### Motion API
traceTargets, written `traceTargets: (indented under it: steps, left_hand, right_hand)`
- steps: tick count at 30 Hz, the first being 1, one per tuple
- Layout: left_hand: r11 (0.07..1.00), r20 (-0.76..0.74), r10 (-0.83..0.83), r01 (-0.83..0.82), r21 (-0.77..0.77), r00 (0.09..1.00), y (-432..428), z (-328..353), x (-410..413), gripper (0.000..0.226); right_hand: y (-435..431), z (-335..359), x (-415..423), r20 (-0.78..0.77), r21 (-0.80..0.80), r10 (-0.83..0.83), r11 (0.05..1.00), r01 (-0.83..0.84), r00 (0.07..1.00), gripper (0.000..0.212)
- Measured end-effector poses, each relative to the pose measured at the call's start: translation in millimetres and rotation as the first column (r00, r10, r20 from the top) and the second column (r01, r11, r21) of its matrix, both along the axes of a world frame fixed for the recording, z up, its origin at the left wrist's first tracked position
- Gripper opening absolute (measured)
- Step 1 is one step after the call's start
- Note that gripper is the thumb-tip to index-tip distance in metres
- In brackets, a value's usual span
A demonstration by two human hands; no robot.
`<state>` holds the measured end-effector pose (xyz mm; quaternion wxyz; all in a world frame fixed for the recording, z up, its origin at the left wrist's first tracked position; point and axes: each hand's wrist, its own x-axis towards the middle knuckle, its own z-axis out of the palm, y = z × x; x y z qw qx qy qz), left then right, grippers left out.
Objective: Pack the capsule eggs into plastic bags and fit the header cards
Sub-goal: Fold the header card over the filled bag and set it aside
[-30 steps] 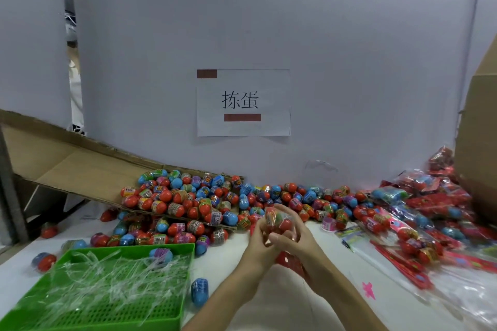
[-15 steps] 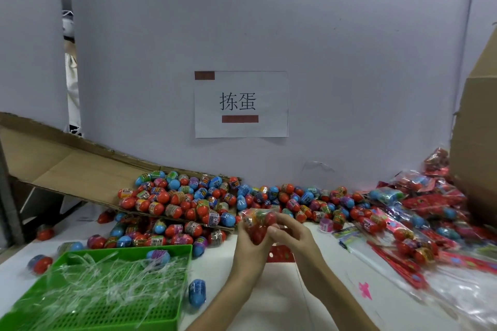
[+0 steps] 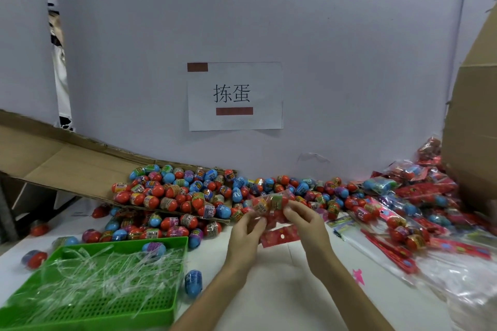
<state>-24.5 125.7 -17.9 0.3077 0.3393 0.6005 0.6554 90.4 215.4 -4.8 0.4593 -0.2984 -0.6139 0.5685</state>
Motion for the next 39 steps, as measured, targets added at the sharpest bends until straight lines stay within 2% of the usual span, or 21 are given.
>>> traceTargets:
  steps: [4,10,13,23,28,30,34,35,36,37,39]
  left_hand:
    - [0.997,0.025,0.026,-0.028,0.071,0.999,-2,4,-6,0.02]
    - [0.988,0.232,0.008,-0.043,0.148,0.973,-3,5,-8,0.021]
    - [0.988,0.333,0.012,-0.062,0.139,0.943,-4,6,-7,0.02]
    - [0.979,0.398,0.045,-0.119,0.164,0.916,-2,4,-3,0.015]
    - [0.976,0.402,0.055,-0.134,0.172,0.914,-1,5,-3,0.016]
    - [0.976,0.4,0.07,-0.146,0.162,0.914,-1,5,-3,0.015]
    - [0.987,0.406,0.03,-0.092,0.134,0.914,-2,8,-7,0.012]
    - [0.988,0.41,0.018,-0.078,0.131,0.912,-3,8,-8,0.013]
    - [0.99,0.413,0.011,-0.069,0.126,0.911,-3,9,-10,0.014]
    - [0.991,0.413,0.005,-0.06,0.122,0.911,-3,9,-12,0.013]
    - [0.994,0.409,-0.033,-0.014,0.111,0.912,-3,10,-14,0.011]
  right_hand:
    - [-4,0,-4,-0.01,0.045,-0.013,0.999,0.014,1.0,0.013]
    - [-6,-2,-5,-0.082,0.134,-0.081,0.987,0.092,0.993,0.019]
    - [-4,-4,-6,-0.105,0.137,-0.137,0.979,0.151,0.985,0.013]
    - [-5,-6,-7,-0.164,0.115,-0.264,0.952,0.285,0.95,0.017]
    - [-10,-4,-9,-0.189,0.206,-0.309,0.915,0.346,0.932,0.015]
    - [-11,-3,-8,-0.187,0.324,-0.335,0.866,0.38,0.923,0.021]
    - [-9,-3,-3,-0.16,0.629,-0.489,0.619,0.471,0.857,0.017]
    - [-8,-2,-2,-0.152,0.662,-0.498,0.59,0.463,0.853,0.018]
    - [-7,0,-1,-0.138,0.664,-0.479,0.605,0.44,0.867,0.02]
    - [-6,3,0,-0.114,0.628,-0.432,0.666,0.402,0.894,0.026]
    - [-1,8,5,-0.041,0.425,-0.236,0.875,0.231,0.971,0.04]
